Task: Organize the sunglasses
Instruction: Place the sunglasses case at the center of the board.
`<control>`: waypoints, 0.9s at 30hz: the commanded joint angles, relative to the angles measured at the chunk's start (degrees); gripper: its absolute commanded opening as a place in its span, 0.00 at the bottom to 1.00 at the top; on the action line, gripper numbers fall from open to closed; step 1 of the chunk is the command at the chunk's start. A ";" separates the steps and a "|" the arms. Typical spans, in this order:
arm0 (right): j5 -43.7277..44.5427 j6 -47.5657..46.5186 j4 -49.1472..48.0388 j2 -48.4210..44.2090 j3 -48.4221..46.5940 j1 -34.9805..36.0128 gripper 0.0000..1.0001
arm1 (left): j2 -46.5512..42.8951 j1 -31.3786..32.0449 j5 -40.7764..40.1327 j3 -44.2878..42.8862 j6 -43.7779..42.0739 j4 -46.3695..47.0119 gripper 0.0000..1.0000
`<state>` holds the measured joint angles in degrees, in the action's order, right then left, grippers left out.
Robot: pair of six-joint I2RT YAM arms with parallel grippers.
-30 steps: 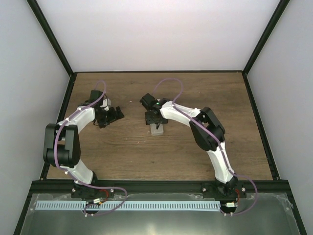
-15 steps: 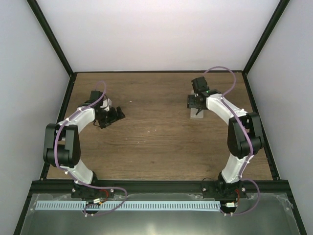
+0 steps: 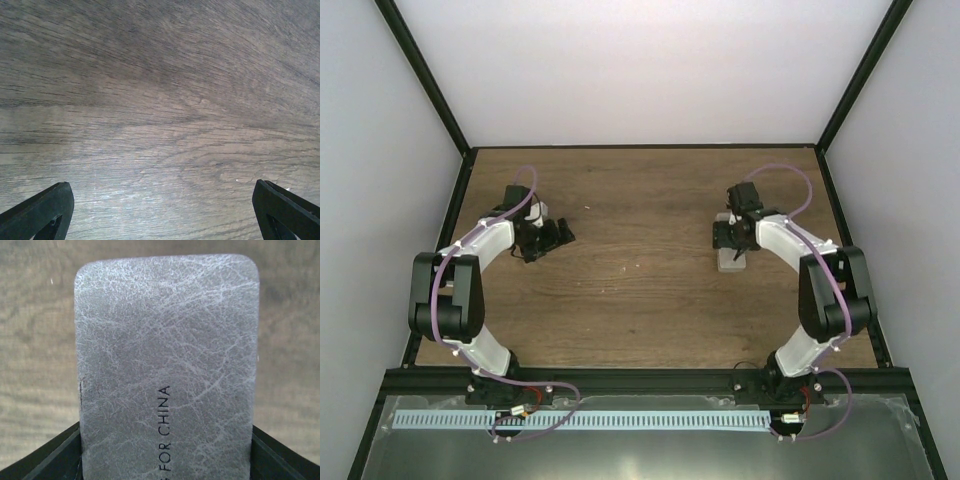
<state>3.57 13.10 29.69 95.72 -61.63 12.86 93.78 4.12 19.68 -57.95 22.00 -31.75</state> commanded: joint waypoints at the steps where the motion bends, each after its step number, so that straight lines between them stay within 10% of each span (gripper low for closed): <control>1: -2.08 2.28 -0.44 -7.07 5.73 -0.12 0.71 | 0.62 0.06 0.28 0.58 -0.57 1.34 1.00; 20: 0.23 2.90 -4.74 -21.35 14.39 -0.18 1.00 | -3.06 0.10 -1.26 3.23 0.15 3.28 1.00; 27: 6.70 -5.01 -24.96 -32.33 22.98 -0.77 1.00 | -9.43 0.08 -6.14 5.00 0.09 5.82 1.00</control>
<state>4.67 13.45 19.68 69.06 -43.68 12.67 88.77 4.12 17.52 -54.17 22.33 -29.10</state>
